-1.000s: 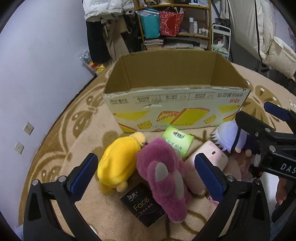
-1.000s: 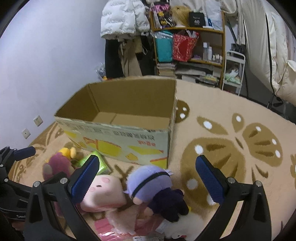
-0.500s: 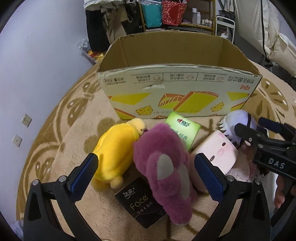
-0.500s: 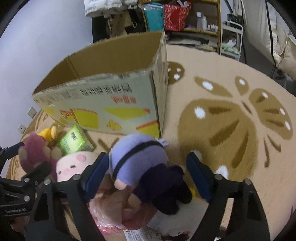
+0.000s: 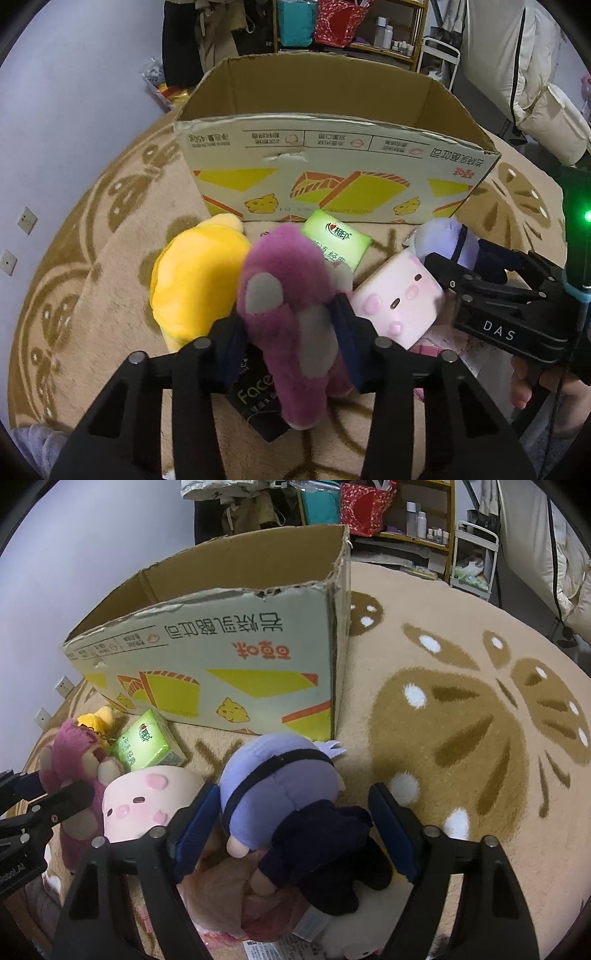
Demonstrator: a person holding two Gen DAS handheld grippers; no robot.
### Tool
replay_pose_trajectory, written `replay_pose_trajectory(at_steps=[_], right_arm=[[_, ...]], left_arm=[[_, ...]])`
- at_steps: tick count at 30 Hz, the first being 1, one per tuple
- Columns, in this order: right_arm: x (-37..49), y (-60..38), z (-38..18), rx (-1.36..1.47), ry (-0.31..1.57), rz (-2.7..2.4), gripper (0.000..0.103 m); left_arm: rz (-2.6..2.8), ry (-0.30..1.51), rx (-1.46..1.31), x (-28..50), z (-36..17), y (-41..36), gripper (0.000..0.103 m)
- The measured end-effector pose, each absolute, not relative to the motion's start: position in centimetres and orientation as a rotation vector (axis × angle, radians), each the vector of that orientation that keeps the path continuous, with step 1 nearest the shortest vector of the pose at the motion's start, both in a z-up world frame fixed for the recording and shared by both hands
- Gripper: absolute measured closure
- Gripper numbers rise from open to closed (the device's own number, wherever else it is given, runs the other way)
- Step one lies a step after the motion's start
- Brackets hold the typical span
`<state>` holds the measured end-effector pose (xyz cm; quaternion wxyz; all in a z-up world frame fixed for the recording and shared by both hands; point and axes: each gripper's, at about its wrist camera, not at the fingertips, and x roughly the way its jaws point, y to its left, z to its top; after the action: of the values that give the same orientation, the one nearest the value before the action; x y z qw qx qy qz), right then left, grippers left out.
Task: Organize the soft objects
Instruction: 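Close the left tool on the pink bear while the right tool grips the purple doll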
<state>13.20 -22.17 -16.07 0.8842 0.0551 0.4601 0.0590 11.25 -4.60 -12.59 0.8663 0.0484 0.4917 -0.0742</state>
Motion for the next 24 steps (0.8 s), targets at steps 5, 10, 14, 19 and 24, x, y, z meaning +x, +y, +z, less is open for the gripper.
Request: replay_pose_trajectory(at_steps=[5, 10, 14, 19, 24], right_arm=[[12.9, -21.5, -15.8, 0.073, 0.946, 0.111, 0.028], [12.4, -21.5, -15.0, 0.071, 0.908, 0.107, 0.029], [12.0, -21.8, -14.1, 0.108, 0.881, 0.115, 0.029], [11.3, -21.9, -12.8, 0.132, 0.833, 0.13, 0.029], [10.2, -21.6, -11.2, 0.147, 0.786, 0.154, 0.029]], left_arm=[[-0.161, 1.015, 0.089, 11.1, -12.2, -4.4, 0.067], [-0.161, 0.998, 0.1, 10.7, -12.0, -4.4, 0.068], [-0.159, 0.968, 0.11, 10.5, -11.4, -4.5, 0.069], [-0.144, 0.918, 0.115, 10.1, -10.4, -4.3, 0.069], [-0.148, 0.863, 0.084, 9.4, -8.5, -3.8, 0.069]])
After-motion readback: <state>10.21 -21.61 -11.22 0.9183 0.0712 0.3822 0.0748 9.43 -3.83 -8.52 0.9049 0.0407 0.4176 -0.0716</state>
